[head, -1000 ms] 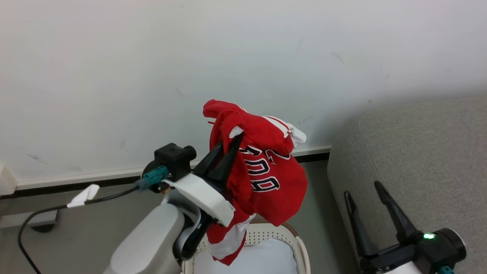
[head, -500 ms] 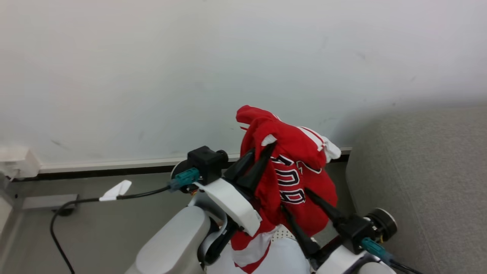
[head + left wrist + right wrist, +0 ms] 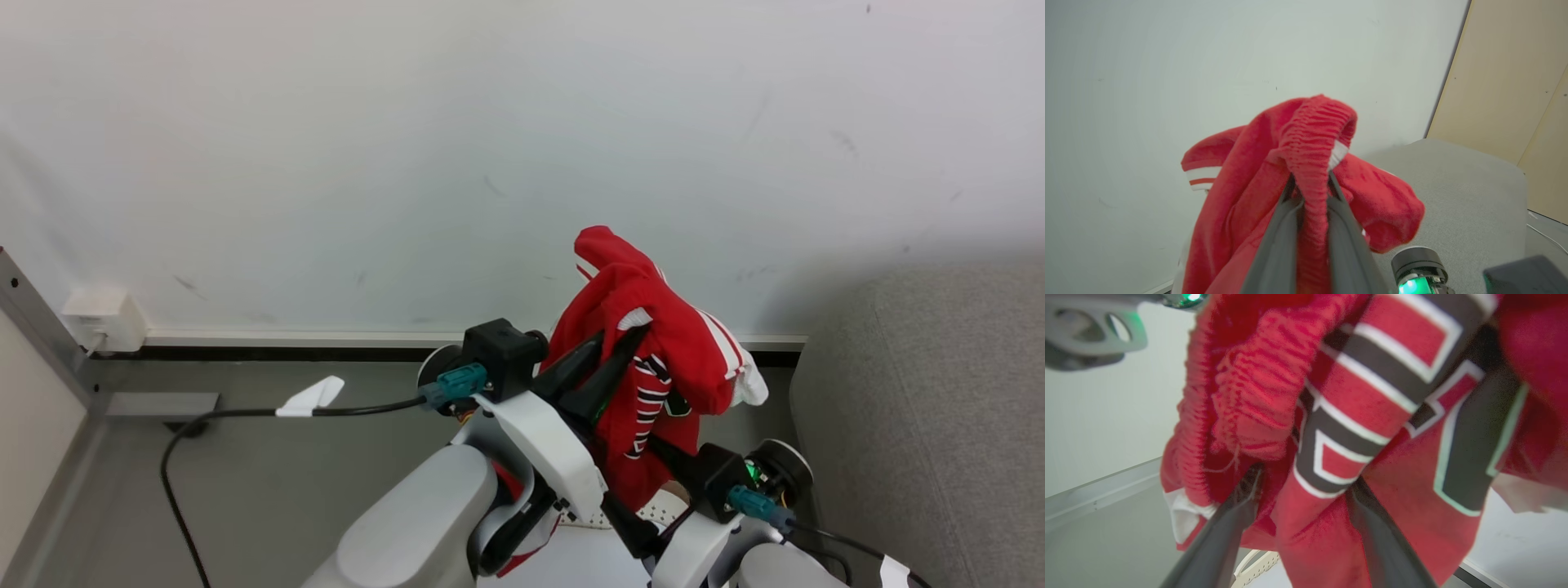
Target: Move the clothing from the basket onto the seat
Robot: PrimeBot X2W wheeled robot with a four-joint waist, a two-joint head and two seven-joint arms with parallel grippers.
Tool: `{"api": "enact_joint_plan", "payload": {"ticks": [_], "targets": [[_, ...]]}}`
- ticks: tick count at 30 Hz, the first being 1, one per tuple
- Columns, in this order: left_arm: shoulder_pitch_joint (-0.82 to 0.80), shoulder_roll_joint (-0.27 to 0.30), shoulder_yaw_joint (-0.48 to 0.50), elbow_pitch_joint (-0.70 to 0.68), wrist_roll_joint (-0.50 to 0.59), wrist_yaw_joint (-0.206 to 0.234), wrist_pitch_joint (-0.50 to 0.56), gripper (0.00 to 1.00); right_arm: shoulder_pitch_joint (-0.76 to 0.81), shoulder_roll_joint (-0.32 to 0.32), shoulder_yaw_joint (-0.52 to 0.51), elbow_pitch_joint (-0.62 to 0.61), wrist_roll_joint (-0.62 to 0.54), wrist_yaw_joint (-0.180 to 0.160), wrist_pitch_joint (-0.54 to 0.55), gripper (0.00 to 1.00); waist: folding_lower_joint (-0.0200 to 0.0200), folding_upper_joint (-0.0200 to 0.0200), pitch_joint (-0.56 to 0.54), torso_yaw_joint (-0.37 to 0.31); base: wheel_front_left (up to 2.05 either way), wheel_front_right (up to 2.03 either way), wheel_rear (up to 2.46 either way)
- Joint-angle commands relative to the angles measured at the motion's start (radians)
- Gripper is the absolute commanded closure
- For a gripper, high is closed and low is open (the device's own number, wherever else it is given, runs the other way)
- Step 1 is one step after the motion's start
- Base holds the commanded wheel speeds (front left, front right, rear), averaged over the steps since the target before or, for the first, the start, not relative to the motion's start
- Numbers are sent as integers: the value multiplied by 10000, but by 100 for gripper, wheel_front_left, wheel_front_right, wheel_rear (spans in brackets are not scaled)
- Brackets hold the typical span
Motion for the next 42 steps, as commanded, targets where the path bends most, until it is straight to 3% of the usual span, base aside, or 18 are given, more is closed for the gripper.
{"api": "enact_joint_plan", "payload": {"ticks": [1,10,11,12,13,23,31,33,34,36,39,40,41,42], "targets": [[-122,-39,-91,1,-102,-51,20,100,-276,91,-116,239,3,-21,7,0,-1,-1,-21,112,0,0,0],[-183,-208,-532,63,-360,-82,62,100,-704,496,-388,1223,97,-21,7,0,-1,-1,-137,441,0,0,0],[-197,-207,-559,81,-368,-83,59,100,-696,523,-489,1188,105,-21,8,22,-1,-1,-147,453,0,0,0],[-206,-204,-563,102,-376,-65,46,100,-668,544,-560,1079,87,-21,8,81,-1,-1,-151,460,0,0,0],[-214,-201,-545,134,-409,-34,25,100,-606,559,-608,950,80,-21,7,100,-1,-1,-149,456,0,0,0],[-133,-23,-199,781,-638,167,-199,100,231,427,-960,-92,261,-21,5,100,-1,-1,-158,215,0,0,0],[44,93,-108,1079,-647,169,-413,99,1398,-55,-1907,-1571,121,-21,4,100,-1,-1,-114,-101,0,0,0],[108,125,-143,1013,-605,135,-428,61,1601,-137,-2219,-1862,17,-21,4,100,-1,-1,-111,-193,0,0,0],[150,129,-153,952,-624,120,-451,24,1701,-182,-2360,-1994,-8,-21,4,100,-1,-1,-113,-236,0,0,0],[194,152,-165,832,-613,97,-468,0,1849,-243,-2620,-2231,-91,-21,4,100,-1,-1,-121,-328,0,0,0],[270,196,-118,684,-586,128,-526,0,1971,-347,-2883,-2480,-141,-21,4,100,-1,-1,-123,-469,0,0,0],[288,216,-95,677,-564,150,-540,19,1990,-396,-2963,-2548,-190,-21,4,100,-1,-1,-126,-524,0,0,0],[307,238,-65,690,-557,161,-556,19,1996,-418,-3044,-2629,-216,-21,4,100,-1,-1,-126,-587,0,0,0],[336,235,-5,705,-591,180,-551,0,2002,-447,-3111,-2681,-253,-21,4,100,-1,-1,-126,-651,0,0,0]]}}
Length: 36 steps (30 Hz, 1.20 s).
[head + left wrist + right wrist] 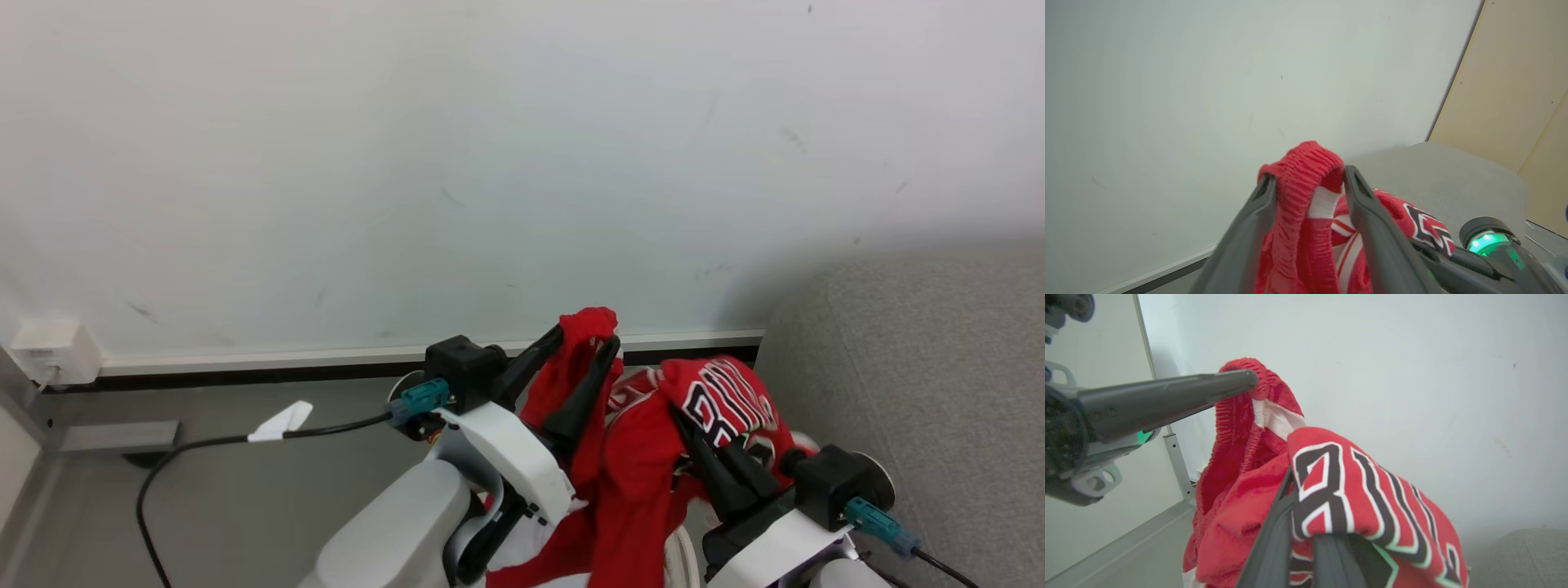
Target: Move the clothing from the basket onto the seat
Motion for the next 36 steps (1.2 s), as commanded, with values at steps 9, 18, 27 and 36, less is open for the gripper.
{"api": "enact_joint_plan", "payload": {"ticks": [9,18,27,36], "targets": [[377,360,91,370,163,19,-86,0,265,-467,-946,-788,-586,-21,-2,100,-1,0,165,-983,0,0,0],[638,698,63,51,510,42,-94,0,699,-961,-2419,-2075,-1375,-21,-2,100,-1,0,401,-2227,0,0,0],[981,733,-72,-1351,1025,-104,-90,0,967,-1350,-3380,-2893,-1908,-21,0,100,-1,0,582,-3695,0,0,0],[1167,638,-515,-1757,1127,-200,-46,0,1319,-1502,-3895,-3424,-2071,-21,171,100,-1,0,711,-4910,0,0,0]]}}
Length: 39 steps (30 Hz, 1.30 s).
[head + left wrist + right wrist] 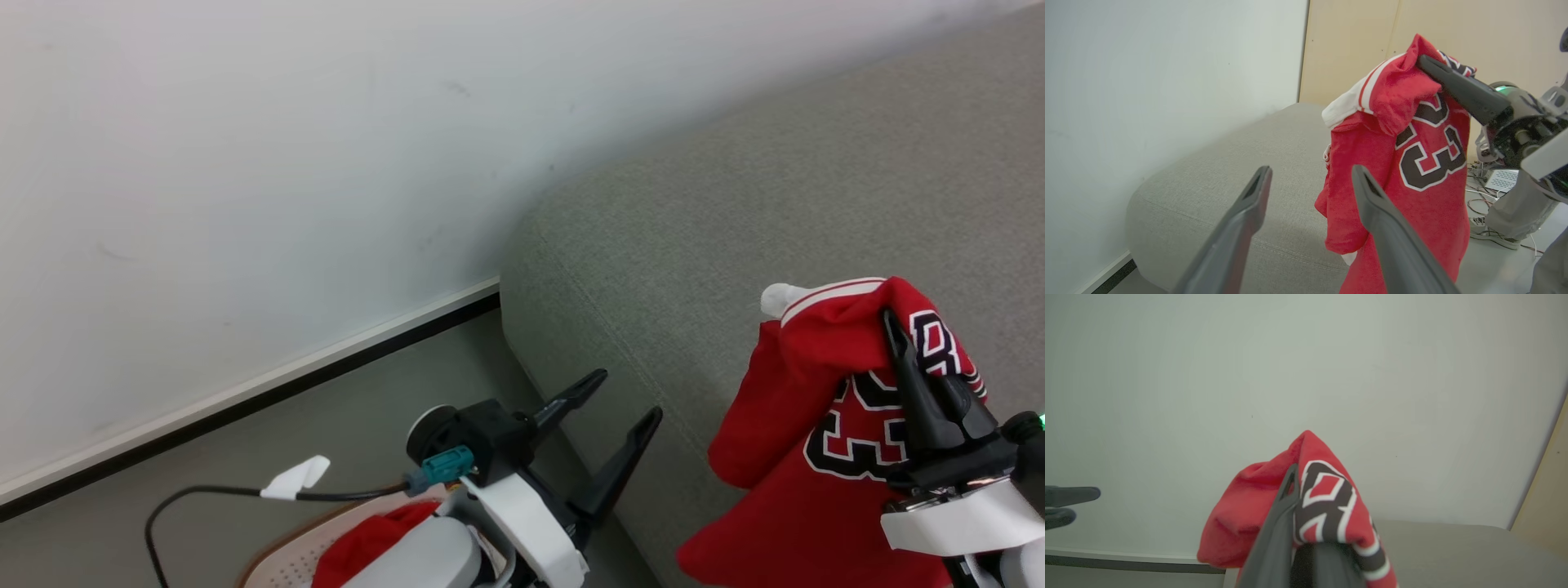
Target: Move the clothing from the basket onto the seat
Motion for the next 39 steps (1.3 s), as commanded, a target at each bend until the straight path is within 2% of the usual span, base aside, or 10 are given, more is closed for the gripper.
{"api": "enact_joint_plan", "payload": {"ticks": [1,10,15,21,25,29,33,34,39], "targets": [[89,-23,-62,-15,52,-57,50,0,233,-57,-163,-136,-3,-21,19,100,0,-1,127,-280,0,0,0],[-251,103,-257,81,106,-52,131,0,397,182,-459,-527,-86,-21,110,100,0,-1,572,-403,0,0,0],[-415,424,-151,-31,237,156,169,0,-448,45,-340,-313,200,-21,205,100,0,-1,1211,-422,0,0,0],[-911,1054,-130,-481,657,217,499,0,-2060,-262,-720,245,825,-21,230,100,0,-1,2742,120,0,0,0],[-1240,1378,-155,-822,862,204,605,0,-2941,-543,-1034,642,1157,-21,270,100,0,-1,3567,410,0,0,0],[-1690,1967,-183,-1360,1378,206,747,0,-4505,-1152,-1502,1297,1645,-21,523,100,0,-1,4796,817,0,0,0],[-1926,2170,-160,-1645,1502,208,834,0,-5361,-1541,-1851,1745,1883,-21,807,100,0,-1,5358,1019,0,0,0],[-2057,2267,-129,-1791,1546,200,859,0,-5854,-1857,-2109,2088,1849,-21,952,100,0,-1,5665,1163,0,0,0],[-2266,2433,-82,-2017,1596,179,916,0,-6535,-2222,-2433,2948,1856,-22,1161,100,0,-1,6173,1393,0,0,0]]}}
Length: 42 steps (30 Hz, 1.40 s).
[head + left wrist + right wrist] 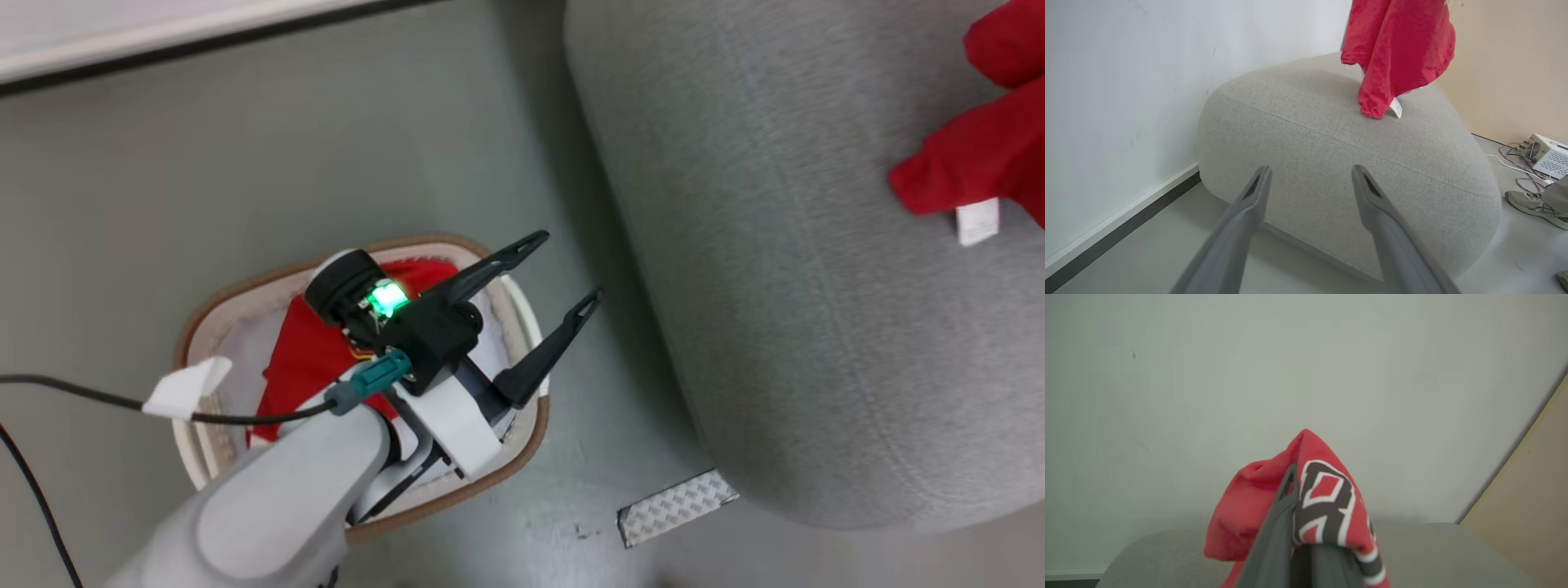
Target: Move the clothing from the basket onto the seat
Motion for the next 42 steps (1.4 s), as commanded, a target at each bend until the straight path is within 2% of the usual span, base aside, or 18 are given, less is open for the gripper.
{"api": "enact_joint_plan", "payload": {"ticks": [1,11,12,13,14,15,16,24,27,31,34,37,42], "targets": [[-98,127,22,-52,111,1,-31,0,-107,-66,20,295,-29,-22,146,100,-3,-1,500,384,0,0,0],[-53,304,25,-45,4,28,-154,0,187,189,1056,3352,203,-22,2061,100,-3,-1,625,647,0,0,0],[-35,304,24,-22,-19,41,-163,0,168,168,1148,3522,282,-22,2174,94,-3,-1,579,657,0,0,0],[-10,299,21,12,-46,56,-178,0,179,156,1282,3659,338,-22,2289,82,-3,-1,524,660,0,0,0],[11,288,19,37,-67,58,-190,0,198,148,1413,3771,406,-22,2379,59,-3,-1,470,660,0,0,0],[34,275,14,63,-86,77,-187,0,210,146,1550,3842,483,-22,2454,32,-3,-1,406,658,0,0,0],[78,258,0,85,-102,98,-198,0,233,151,1688,3886,571,-22,2528,0,-3,-1,327,651,0,0,0],[435,-61,-32,603,-371,216,-541,0,749,-253,3016,3766,1193,-22,3410,0,-3,-1,-939,674,0,0,0],[709,-310,11,928,-510,293,-712,0,1191,-492,3566,3351,1502,-22,3653,0,-3,-1,-1746,748,0,0,0],[1101,-655,204,1360,-749,432,-875,0,1754,-979,3978,2445,1793,-22,3316,0,-3,-1,-2882,931,0,0,0],[1456,-906,430,1619,-1007,580,-933,0,2190,-1325,4006,1783,1752,-23,2910,0,-3,-1,-3701,1119,0,0,0],[1796,-1107,827,1840,-1142,789,-954,0,2592,-1405,3757,1129,1823,-22,2464,0,-3,-1,-4418,1341,0,0,0],[2423,-1139,1805,1901,-1149,1237,-950,0,3267,-980,3223,151,1690,-22,1706,0,-3,-1,-5203,1750,0,0,0]]}}
